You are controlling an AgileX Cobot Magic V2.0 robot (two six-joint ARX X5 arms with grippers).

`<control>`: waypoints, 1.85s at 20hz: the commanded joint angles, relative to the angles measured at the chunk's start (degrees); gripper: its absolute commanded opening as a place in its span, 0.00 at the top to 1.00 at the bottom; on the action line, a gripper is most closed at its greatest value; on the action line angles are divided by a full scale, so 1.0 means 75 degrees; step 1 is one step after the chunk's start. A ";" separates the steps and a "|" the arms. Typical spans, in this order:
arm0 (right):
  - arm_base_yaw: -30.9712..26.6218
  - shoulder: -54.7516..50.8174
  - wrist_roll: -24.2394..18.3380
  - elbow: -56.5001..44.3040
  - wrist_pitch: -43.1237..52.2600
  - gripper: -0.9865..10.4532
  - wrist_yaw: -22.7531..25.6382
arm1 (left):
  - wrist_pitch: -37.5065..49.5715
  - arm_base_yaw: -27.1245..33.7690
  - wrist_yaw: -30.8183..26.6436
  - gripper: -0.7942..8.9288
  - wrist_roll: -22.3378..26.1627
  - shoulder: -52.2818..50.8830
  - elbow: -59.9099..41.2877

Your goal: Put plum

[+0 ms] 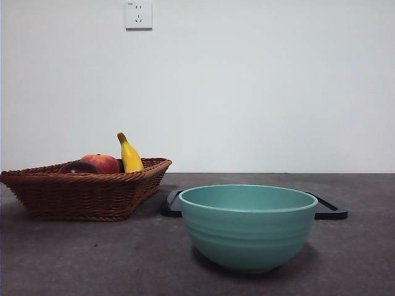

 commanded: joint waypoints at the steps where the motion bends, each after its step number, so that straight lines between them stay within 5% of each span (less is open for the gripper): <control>1: 0.0032 0.0050 -0.0085 0.0137 0.0073 0.59 -0.0017 | 0.0070 -0.0015 0.0029 0.52 0.0061 0.0032 0.0195; 3: 0.0032 0.0050 -0.0085 0.0137 0.0073 0.58 -0.0017 | 0.0070 -0.0015 0.0026 0.42 0.0050 0.0032 0.0195; 17: 0.0032 0.0055 -0.0029 0.0137 0.0076 0.58 -0.0015 | 0.1588 -0.0099 -0.0309 0.43 -0.0539 0.0982 0.0204; 24: 0.0032 0.0274 -0.0026 0.0137 0.0079 0.58 -0.0017 | 0.2626 -0.0685 -0.1725 0.44 -0.0495 0.2719 0.0603; 37: 0.0032 0.0501 -0.0029 0.0137 0.0076 0.58 -0.0015 | 0.3657 -0.1425 -0.3013 0.44 0.0647 0.5901 0.1192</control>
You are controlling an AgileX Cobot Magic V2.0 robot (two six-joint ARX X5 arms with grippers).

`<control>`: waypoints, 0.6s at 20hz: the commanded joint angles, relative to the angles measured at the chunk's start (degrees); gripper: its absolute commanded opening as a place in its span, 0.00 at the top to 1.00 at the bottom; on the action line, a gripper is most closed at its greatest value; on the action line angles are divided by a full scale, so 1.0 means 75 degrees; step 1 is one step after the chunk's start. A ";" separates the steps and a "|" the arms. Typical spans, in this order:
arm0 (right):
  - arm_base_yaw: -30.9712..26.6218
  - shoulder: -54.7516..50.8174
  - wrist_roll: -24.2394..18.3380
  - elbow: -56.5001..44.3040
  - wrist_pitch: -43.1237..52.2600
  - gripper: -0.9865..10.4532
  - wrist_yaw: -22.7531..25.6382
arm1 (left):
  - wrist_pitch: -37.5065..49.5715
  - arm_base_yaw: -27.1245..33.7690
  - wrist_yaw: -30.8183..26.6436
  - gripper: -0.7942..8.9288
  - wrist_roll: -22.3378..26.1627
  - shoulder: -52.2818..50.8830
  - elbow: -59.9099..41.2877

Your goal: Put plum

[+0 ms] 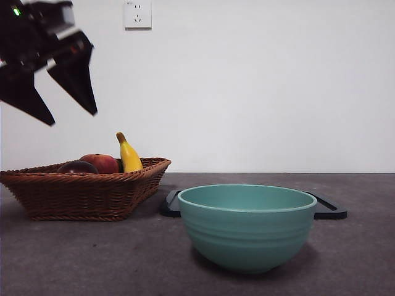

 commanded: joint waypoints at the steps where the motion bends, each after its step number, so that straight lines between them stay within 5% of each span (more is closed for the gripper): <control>1: 0.0032 0.0035 -0.0029 0.0137 0.0073 0.58 -0.0017 | 0.0254 -0.0052 -0.0154 0.44 0.0326 0.0475 0.0201; 12: 0.0032 0.0035 -0.0029 0.0137 0.0073 0.58 -0.0017 | 0.0886 -0.0090 -0.0178 0.44 0.0580 0.1938 0.0201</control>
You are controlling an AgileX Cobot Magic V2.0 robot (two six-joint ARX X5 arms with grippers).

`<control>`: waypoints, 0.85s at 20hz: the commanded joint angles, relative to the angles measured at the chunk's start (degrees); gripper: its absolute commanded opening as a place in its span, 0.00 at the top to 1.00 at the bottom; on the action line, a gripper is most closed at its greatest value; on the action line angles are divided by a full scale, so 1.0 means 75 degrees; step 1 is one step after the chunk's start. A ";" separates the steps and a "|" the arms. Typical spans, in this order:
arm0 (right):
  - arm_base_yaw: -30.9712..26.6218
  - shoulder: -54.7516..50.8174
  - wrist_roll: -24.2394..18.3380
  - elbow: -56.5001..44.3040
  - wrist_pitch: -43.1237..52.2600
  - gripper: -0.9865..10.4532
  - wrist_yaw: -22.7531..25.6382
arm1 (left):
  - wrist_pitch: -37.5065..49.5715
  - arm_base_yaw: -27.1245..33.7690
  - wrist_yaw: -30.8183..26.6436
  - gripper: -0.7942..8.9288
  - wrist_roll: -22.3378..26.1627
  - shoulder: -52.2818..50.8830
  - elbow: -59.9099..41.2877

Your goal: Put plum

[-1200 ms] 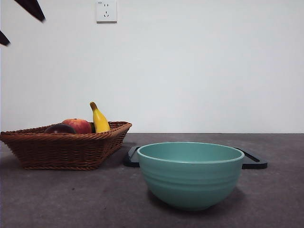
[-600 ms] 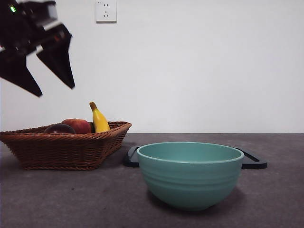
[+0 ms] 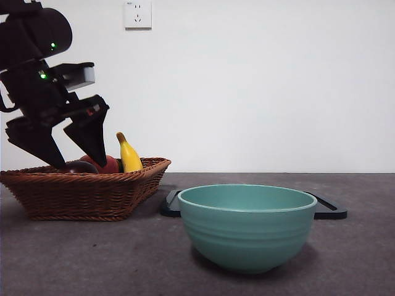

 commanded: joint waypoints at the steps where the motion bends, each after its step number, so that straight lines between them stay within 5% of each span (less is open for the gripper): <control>1: 0.0032 0.0032 -0.0029 0.0137 0.0073 0.58 -0.0017 | 0.0079 -0.0041 -0.0041 0.44 0.0166 0.0367 0.0187; 7: 0.0032 0.0032 -0.0032 0.0137 0.0076 0.58 -0.0015 | 0.0070 -0.0047 -0.0044 0.44 0.0163 0.0714 0.0187; 12: 0.0032 0.0032 -0.0035 0.0137 0.0076 0.58 -0.0015 | -0.0012 -0.0047 -0.0044 0.64 0.0163 0.0714 0.0187; 17: 0.0032 0.0032 -0.0032 0.0137 0.0079 0.58 -0.0015 | -0.0254 -0.0047 -0.0038 0.64 0.0099 0.0589 0.0321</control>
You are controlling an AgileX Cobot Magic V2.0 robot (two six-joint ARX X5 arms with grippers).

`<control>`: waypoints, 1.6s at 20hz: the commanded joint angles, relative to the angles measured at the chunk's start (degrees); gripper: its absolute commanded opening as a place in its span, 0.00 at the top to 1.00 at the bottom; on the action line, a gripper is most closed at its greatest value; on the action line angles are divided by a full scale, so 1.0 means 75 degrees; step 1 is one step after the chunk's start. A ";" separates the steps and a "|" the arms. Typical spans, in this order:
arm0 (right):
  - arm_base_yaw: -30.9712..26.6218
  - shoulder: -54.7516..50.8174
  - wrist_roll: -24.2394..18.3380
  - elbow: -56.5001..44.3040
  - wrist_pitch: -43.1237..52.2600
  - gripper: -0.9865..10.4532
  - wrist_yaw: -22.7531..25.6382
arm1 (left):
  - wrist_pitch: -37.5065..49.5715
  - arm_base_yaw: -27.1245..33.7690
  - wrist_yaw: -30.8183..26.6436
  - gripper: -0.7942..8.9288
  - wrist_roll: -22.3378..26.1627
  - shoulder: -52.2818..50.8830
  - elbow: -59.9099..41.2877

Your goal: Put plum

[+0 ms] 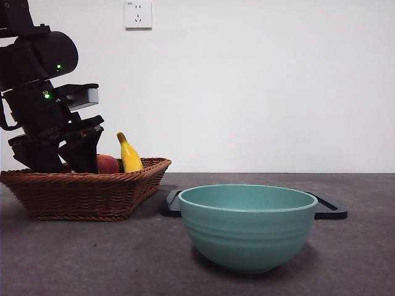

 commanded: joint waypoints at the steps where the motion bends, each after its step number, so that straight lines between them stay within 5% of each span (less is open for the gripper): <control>1: 0.0032 0.0032 -0.0032 0.0137 0.0076 0.58 -0.0015 | -0.0172 -0.0035 -0.0015 0.64 0.0006 -0.0061 0.0350; 9: 0.0032 0.0032 -0.0032 0.0137 0.0128 0.58 0.0035 | -0.0901 -0.0656 0.0970 0.64 -0.0233 -0.1792 0.0988; 15: 0.0032 0.0032 -0.0032 0.0137 0.0128 0.58 0.0041 | -0.1262 -0.2276 0.1131 0.64 -0.0233 -0.2637 0.0988; 23: 0.0032 0.0032 -0.0032 0.0137 0.0122 0.58 0.0038 | -0.1180 -0.4208 0.1125 0.64 -0.0137 -0.1533 0.0988; 32: 0.0032 0.0032 -0.0035 0.0137 0.0122 0.58 0.0038 | -0.0600 -0.4922 0.0664 0.64 0.0119 0.0093 0.0988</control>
